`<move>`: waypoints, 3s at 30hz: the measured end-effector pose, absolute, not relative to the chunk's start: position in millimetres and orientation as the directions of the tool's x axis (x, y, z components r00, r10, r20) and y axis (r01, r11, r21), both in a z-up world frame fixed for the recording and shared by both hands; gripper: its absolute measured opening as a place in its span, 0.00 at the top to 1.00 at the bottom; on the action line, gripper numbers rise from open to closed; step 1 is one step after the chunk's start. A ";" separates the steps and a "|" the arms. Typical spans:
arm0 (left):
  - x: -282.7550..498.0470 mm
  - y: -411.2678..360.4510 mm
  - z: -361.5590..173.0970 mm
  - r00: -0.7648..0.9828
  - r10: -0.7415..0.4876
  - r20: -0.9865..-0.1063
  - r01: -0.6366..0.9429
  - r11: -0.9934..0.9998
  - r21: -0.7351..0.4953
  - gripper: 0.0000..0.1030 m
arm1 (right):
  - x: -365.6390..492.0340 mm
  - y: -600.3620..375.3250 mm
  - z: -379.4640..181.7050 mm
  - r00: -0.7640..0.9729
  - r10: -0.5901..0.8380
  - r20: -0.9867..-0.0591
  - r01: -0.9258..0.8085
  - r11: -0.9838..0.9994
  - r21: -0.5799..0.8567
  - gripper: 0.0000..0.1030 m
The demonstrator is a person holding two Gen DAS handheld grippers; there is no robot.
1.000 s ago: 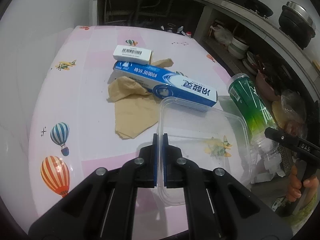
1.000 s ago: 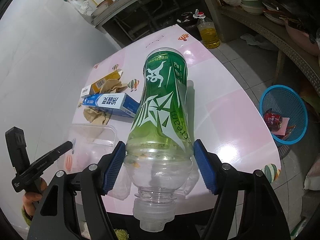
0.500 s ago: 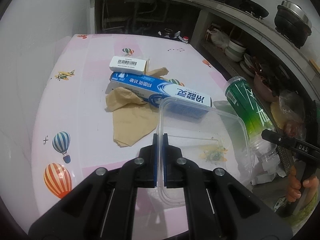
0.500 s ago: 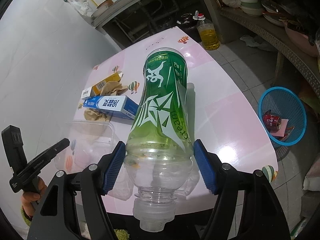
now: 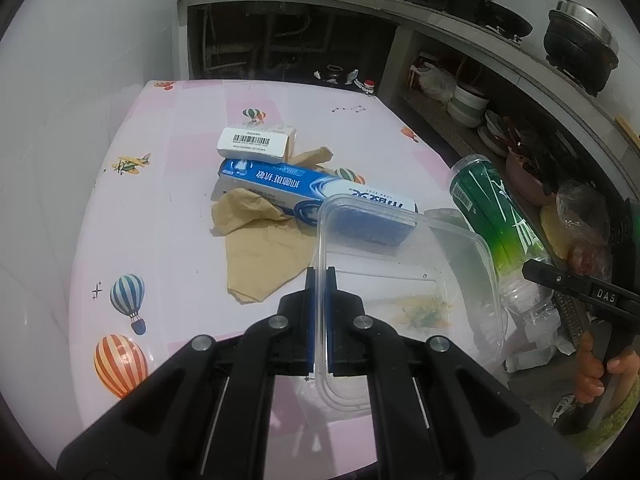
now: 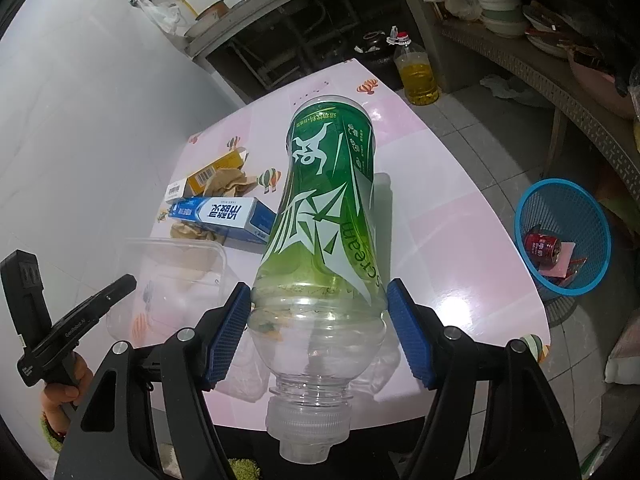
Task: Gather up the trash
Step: 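Lift the clear box off the table with the left gripper while the right gripper holds the bottle, then carry the green bottle and clear box over the blue wastebasket with both tools, then open both grippers to drop the bottle and box into the wastebasket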
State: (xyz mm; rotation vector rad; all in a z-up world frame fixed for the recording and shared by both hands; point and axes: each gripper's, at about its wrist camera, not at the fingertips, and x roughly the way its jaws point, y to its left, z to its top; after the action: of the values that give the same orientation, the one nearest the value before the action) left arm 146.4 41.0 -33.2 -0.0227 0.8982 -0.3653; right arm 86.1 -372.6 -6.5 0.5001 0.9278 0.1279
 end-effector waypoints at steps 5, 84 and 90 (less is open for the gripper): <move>145.2 39.7 -30.3 0.573 -0.320 -0.755 0.304 0.938 -0.166 0.98 | 83.8 -375.5 -5.0 0.607 0.315 -0.730 0.108 0.877 0.468 0.34; 236.0 -379.9 -43.1 0.268 -0.478 -0.837 0.842 0.538 -0.037 0.33 | 22.3 -639.6 -187.7 0.553 -0.037 -0.833 0.734 0.496 0.465 0.32; 204.8 -250.8 -8.9 0.327 -0.546 -0.771 0.776 0.620 -0.111 0.29 | 7.0 -586.3 -131.1 0.581 -0.026 -0.814 0.636 0.639 0.433 0.24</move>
State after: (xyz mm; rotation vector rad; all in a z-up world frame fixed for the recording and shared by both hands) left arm 204.8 -250.8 -8.9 0.3018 0.8752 -0.8835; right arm 7.0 -586.3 -131.1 0.7958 0.8758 -0.4384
